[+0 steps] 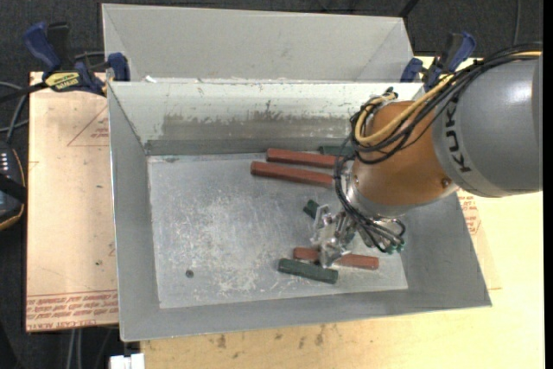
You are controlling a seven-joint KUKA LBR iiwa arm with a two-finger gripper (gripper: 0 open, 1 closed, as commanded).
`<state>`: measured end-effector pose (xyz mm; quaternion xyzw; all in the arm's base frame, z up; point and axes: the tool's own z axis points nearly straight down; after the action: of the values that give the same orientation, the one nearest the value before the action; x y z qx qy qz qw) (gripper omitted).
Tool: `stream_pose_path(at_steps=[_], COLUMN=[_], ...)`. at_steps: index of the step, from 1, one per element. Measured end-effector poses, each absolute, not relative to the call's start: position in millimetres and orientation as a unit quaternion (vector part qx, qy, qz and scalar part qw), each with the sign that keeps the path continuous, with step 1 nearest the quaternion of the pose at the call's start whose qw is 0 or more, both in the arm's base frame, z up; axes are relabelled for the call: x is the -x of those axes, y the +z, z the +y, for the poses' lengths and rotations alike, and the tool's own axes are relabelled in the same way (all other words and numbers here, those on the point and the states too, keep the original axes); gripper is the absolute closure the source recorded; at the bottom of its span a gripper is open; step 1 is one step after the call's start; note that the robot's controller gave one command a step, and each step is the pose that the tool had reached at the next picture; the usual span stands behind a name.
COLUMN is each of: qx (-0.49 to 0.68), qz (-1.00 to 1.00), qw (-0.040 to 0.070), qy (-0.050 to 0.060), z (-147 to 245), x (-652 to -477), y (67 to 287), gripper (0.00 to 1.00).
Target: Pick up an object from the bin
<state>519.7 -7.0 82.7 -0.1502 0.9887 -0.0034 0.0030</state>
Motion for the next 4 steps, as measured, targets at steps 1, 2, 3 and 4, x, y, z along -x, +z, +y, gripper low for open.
stream_pose_path(at_steps=[1, 2, 3, 4], qx=[0.117, 0.117, 0.117, 0.149], qz=[0.993, 0.993, 0.993, 0.989], qw=[0.004, 0.002, 0.002, 0.003], qy=[-0.001, 0.0, 0.0, 0.0], z=[-38.3, -37.7, -37.7, -42.7], x=[-533.7, -532.4, -532.4, -532.9], y=[244.5, 242.2, 242.1, 192.5], gripper=[1.0, 0.0, 0.0, 0.0])
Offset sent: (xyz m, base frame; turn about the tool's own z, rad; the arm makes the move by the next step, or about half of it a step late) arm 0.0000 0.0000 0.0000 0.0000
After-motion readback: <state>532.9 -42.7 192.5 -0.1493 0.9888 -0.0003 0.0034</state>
